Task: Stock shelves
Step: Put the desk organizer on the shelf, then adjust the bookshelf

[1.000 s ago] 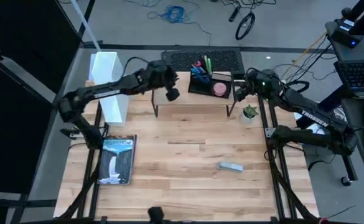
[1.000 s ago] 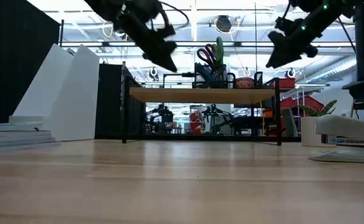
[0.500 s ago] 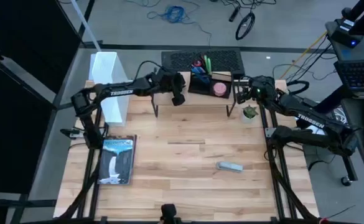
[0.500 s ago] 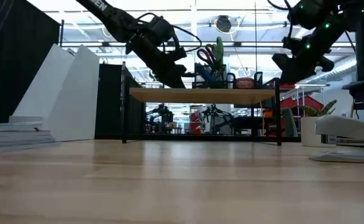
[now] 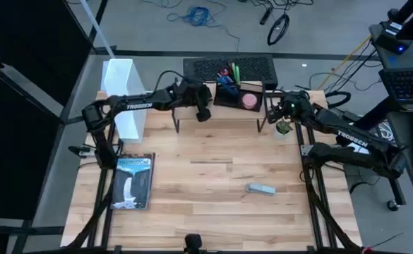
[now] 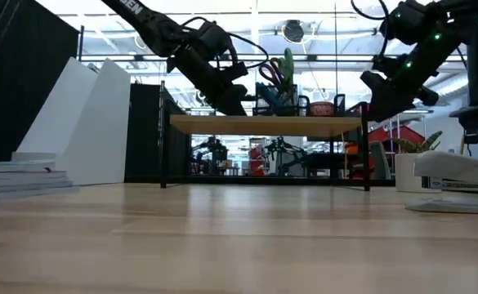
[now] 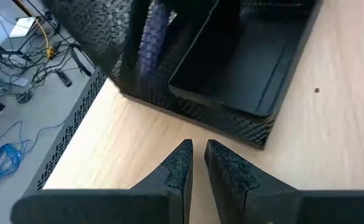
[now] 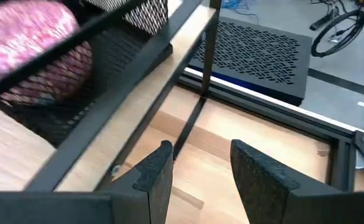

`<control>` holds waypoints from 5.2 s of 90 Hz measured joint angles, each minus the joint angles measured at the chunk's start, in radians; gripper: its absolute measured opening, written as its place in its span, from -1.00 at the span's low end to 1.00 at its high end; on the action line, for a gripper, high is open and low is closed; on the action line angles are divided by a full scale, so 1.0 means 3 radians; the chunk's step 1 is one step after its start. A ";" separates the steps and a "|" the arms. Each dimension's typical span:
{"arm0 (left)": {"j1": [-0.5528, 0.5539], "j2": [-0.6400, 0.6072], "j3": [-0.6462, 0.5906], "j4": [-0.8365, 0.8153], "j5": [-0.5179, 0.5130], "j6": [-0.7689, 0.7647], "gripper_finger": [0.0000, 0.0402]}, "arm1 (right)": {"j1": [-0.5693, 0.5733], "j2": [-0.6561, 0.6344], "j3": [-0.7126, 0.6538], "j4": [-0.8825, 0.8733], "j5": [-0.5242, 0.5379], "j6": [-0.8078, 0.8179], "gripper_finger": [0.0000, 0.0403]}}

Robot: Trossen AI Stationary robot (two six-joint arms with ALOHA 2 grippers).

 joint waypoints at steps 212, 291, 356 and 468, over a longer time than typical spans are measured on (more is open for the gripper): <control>-0.0481 -0.0798 -0.0002 -0.0911 -0.0522 -0.0012 -0.81 | 0.0133 -0.0601 0.0000 -0.0013 -0.0158 -0.0167 -0.30; -0.1775 -0.1353 -0.0327 -0.2682 -0.1380 -0.1729 -0.81 | 0.2411 0.0228 0.0000 0.1655 -0.0378 -0.0360 -0.30; -0.2292 -0.1921 -0.0957 -0.4062 -0.2531 -0.4988 -0.49 | 0.2556 0.2426 0.0000 0.3484 -0.0427 -0.0085 -0.30; -0.1042 -0.2349 -0.2218 -0.2986 -0.2613 -0.4787 -0.01 | 0.2552 0.2976 0.0000 0.4399 -0.0508 0.0096 -0.30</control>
